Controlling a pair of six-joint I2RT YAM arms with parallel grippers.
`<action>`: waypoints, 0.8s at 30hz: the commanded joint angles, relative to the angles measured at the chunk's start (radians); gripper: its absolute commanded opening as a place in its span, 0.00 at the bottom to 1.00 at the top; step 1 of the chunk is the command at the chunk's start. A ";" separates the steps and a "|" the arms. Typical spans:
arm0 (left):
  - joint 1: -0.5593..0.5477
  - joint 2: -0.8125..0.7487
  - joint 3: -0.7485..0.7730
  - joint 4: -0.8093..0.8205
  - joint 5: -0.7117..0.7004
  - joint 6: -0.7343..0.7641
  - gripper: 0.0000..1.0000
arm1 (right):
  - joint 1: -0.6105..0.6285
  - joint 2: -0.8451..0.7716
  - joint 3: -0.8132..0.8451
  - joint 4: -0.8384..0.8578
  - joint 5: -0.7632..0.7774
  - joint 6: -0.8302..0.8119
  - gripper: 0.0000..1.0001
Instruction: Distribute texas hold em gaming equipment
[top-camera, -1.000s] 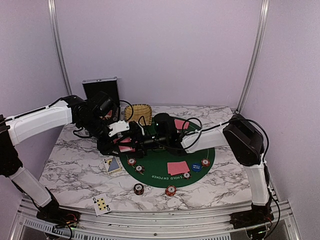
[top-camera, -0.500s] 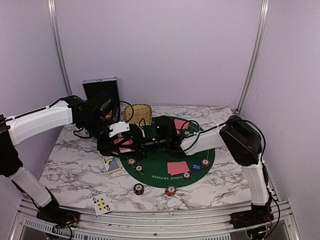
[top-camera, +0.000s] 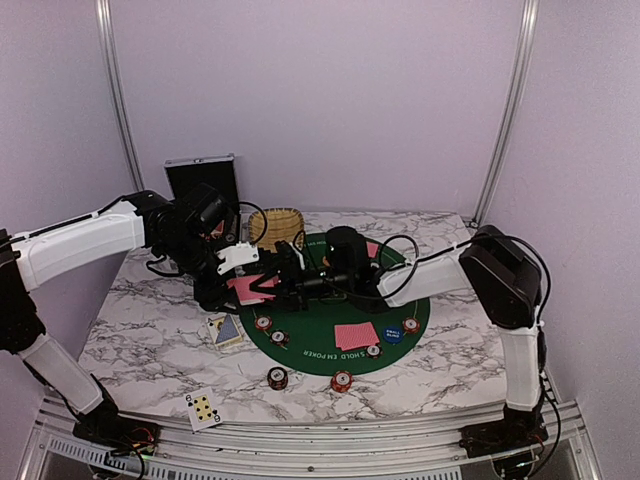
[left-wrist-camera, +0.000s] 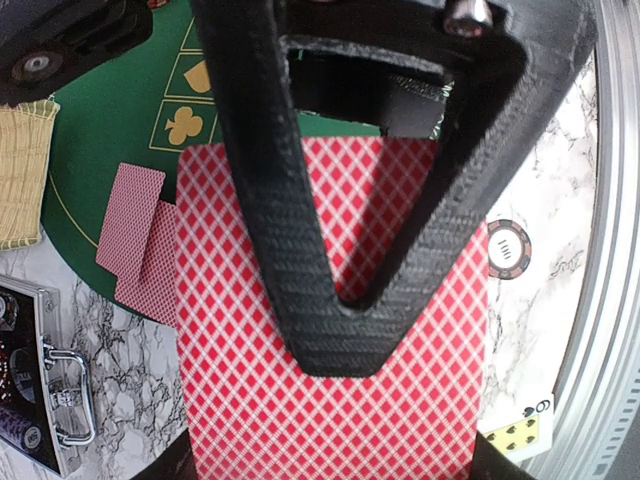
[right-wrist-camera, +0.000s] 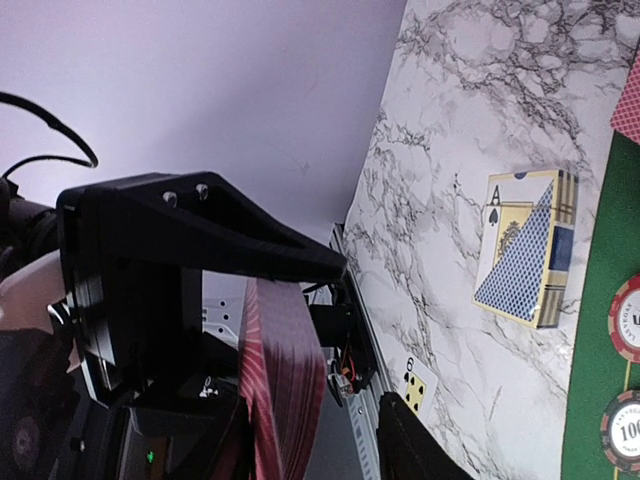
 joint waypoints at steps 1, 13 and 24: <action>0.002 -0.029 0.013 0.011 0.012 0.004 0.05 | -0.013 -0.041 -0.032 -0.065 0.019 -0.019 0.35; 0.003 -0.031 -0.002 0.011 0.002 0.008 0.04 | -0.035 -0.121 -0.106 -0.049 0.028 0.013 0.05; 0.004 -0.042 -0.022 0.011 -0.028 0.011 0.04 | -0.124 -0.242 -0.131 -0.269 0.064 -0.132 0.00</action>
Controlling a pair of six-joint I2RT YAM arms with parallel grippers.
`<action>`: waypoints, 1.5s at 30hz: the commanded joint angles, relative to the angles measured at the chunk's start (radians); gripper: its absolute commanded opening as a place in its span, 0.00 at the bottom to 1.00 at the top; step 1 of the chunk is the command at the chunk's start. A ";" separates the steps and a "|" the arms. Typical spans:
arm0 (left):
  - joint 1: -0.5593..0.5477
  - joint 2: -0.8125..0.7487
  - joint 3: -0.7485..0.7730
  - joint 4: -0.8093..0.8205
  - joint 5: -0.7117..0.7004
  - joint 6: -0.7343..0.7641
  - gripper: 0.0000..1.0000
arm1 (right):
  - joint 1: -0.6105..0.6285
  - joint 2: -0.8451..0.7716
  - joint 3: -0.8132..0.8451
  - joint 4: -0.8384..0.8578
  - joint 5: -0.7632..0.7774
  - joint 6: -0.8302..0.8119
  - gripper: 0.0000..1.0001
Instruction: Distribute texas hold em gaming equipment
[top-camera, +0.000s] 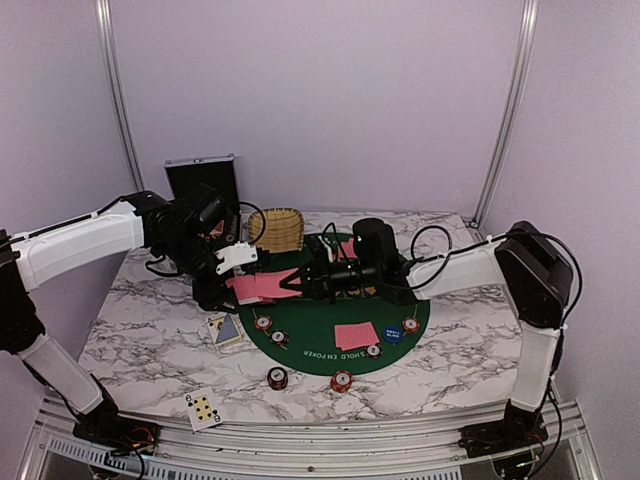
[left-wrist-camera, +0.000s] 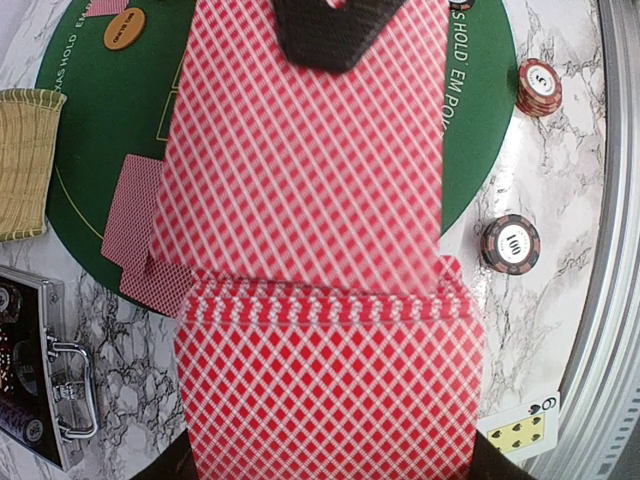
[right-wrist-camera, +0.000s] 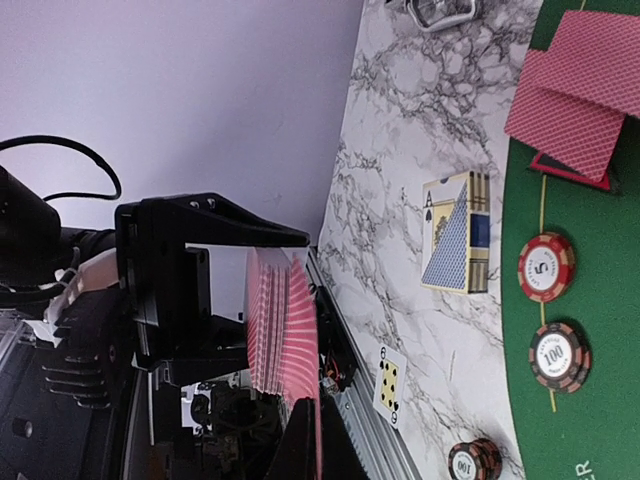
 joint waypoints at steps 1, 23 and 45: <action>0.002 -0.040 -0.019 0.010 -0.018 0.008 0.04 | -0.052 -0.077 0.037 -0.233 0.050 -0.162 0.00; 0.003 -0.076 -0.049 -0.007 -0.036 0.020 0.04 | 0.092 0.186 0.618 -0.967 1.316 -1.384 0.00; 0.003 -0.103 -0.052 -0.019 -0.004 0.022 0.04 | 0.200 0.346 0.533 -0.847 1.388 -1.576 0.16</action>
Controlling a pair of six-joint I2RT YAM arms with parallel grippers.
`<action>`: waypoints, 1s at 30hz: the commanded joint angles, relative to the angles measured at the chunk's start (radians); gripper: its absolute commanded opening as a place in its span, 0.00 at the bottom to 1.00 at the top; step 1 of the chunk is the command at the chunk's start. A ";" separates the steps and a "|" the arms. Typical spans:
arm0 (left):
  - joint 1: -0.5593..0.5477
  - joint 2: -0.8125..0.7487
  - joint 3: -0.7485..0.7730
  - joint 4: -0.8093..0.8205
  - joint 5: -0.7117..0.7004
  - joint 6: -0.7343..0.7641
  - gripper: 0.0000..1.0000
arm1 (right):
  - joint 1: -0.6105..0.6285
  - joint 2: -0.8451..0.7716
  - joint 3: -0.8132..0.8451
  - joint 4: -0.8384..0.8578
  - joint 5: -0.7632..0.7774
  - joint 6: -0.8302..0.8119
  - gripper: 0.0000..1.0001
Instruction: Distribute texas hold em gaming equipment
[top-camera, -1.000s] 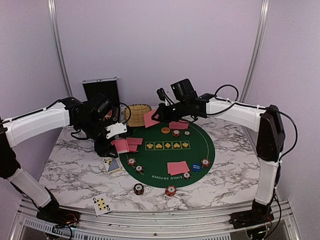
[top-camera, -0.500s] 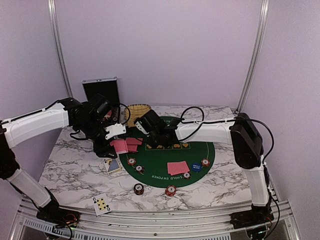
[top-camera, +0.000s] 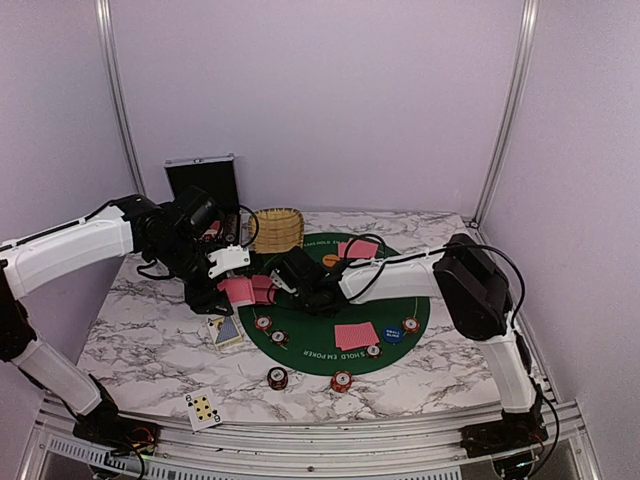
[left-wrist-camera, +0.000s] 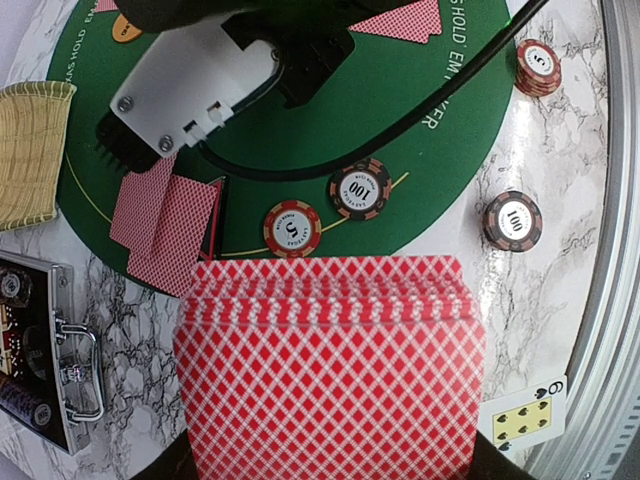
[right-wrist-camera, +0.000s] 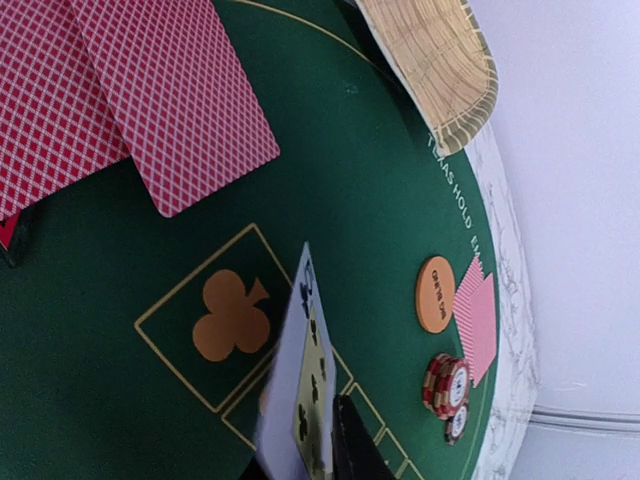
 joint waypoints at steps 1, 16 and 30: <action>0.004 -0.039 0.001 -0.017 0.034 0.004 0.04 | 0.001 0.010 0.011 -0.038 -0.056 0.034 0.19; 0.003 -0.022 0.010 -0.023 0.029 0.001 0.04 | -0.018 -0.111 -0.083 -0.079 -0.292 0.149 0.58; 0.003 -0.014 0.019 -0.030 0.032 0.002 0.04 | -0.211 -0.346 -0.168 -0.048 -0.616 0.479 0.77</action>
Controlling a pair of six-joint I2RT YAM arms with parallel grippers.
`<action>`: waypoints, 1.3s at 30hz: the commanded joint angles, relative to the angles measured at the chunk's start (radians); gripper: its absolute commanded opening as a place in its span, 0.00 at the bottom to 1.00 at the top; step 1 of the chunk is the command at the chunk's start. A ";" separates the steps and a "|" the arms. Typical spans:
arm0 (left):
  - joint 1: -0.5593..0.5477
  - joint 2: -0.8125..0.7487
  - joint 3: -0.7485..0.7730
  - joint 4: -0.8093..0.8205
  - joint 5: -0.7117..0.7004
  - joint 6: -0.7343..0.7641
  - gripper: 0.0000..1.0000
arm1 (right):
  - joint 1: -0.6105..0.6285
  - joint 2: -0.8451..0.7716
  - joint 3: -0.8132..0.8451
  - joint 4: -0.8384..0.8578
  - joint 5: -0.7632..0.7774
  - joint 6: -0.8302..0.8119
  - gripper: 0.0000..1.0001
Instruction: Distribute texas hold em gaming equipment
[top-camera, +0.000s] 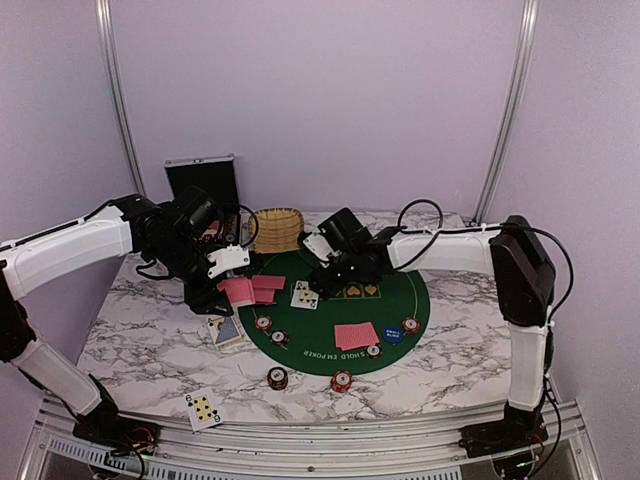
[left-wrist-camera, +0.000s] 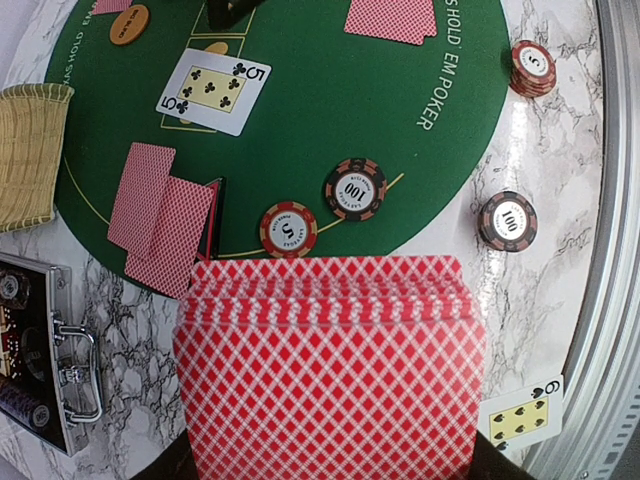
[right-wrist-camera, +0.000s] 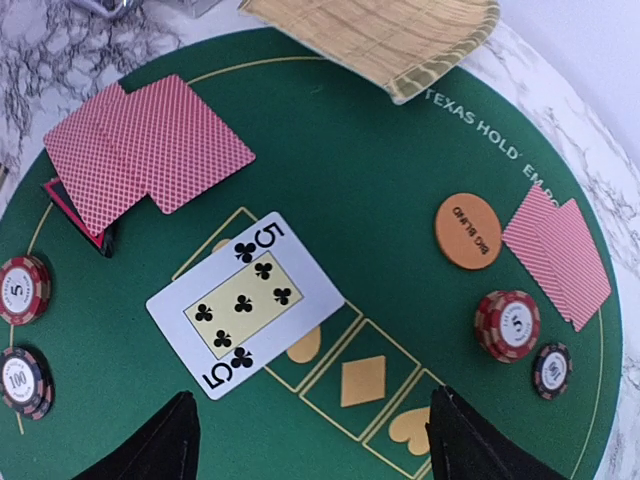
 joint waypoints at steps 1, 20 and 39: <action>0.004 -0.011 0.019 -0.026 0.023 0.002 0.04 | -0.064 -0.140 -0.041 0.042 -0.189 0.224 0.79; 0.003 0.008 0.030 -0.026 0.017 0.007 0.04 | -0.036 -0.221 -0.277 0.333 -0.903 0.868 0.99; 0.002 0.023 0.040 -0.026 0.029 0.000 0.05 | 0.055 -0.043 -0.247 0.850 -1.025 1.222 0.94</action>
